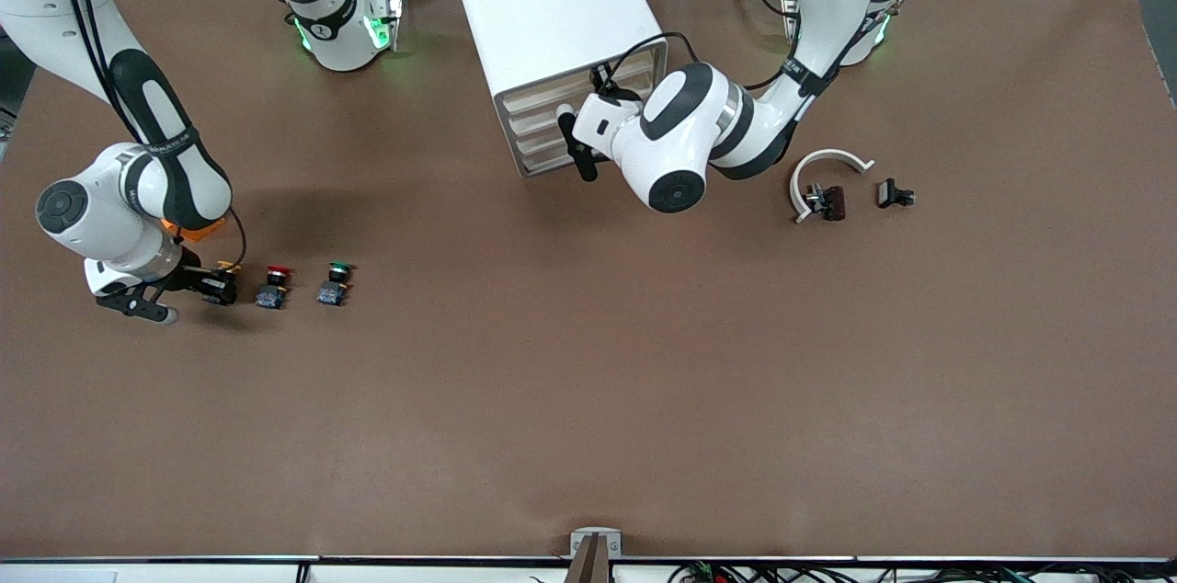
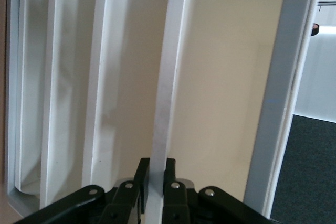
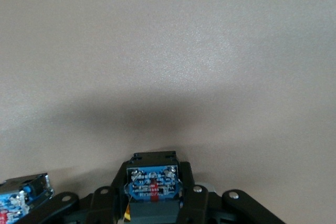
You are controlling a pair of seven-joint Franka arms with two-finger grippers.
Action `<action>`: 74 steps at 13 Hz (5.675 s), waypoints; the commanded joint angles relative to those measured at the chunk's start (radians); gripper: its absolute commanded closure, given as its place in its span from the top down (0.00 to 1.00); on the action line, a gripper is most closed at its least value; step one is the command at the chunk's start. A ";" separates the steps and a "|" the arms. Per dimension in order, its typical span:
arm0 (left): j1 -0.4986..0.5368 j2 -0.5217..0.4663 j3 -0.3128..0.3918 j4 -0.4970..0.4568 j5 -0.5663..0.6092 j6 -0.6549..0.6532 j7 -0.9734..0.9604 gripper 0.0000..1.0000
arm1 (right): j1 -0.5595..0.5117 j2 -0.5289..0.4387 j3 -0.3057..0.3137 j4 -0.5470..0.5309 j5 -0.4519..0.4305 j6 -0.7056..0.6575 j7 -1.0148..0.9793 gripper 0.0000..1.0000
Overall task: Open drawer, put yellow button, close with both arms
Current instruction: 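Pull the drawer open with the left gripper while the right gripper lifts the button, then carry the yellow button over the open drawer with the right gripper, then lower the button into the drawer while the left gripper releases and withdraws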
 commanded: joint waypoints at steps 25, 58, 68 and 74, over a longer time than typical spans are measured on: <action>0.088 0.040 0.078 0.066 0.109 0.019 -0.025 0.10 | 0.519 -0.263 0.006 0.314 0.100 -0.806 1.019 0.00; 0.326 -0.053 0.075 0.244 0.142 -0.188 -0.161 1.00 | 1.122 -0.171 0.003 0.667 0.149 -0.956 2.176 0.00; 0.553 -0.267 0.078 0.227 0.374 -0.258 -0.321 1.00 | 1.232 -0.050 0.001 0.737 0.070 -0.926 2.351 0.00; 0.570 -0.348 0.069 0.227 0.628 -0.188 -0.506 1.00 | 1.254 -0.007 0.000 0.739 0.060 -0.876 2.440 0.00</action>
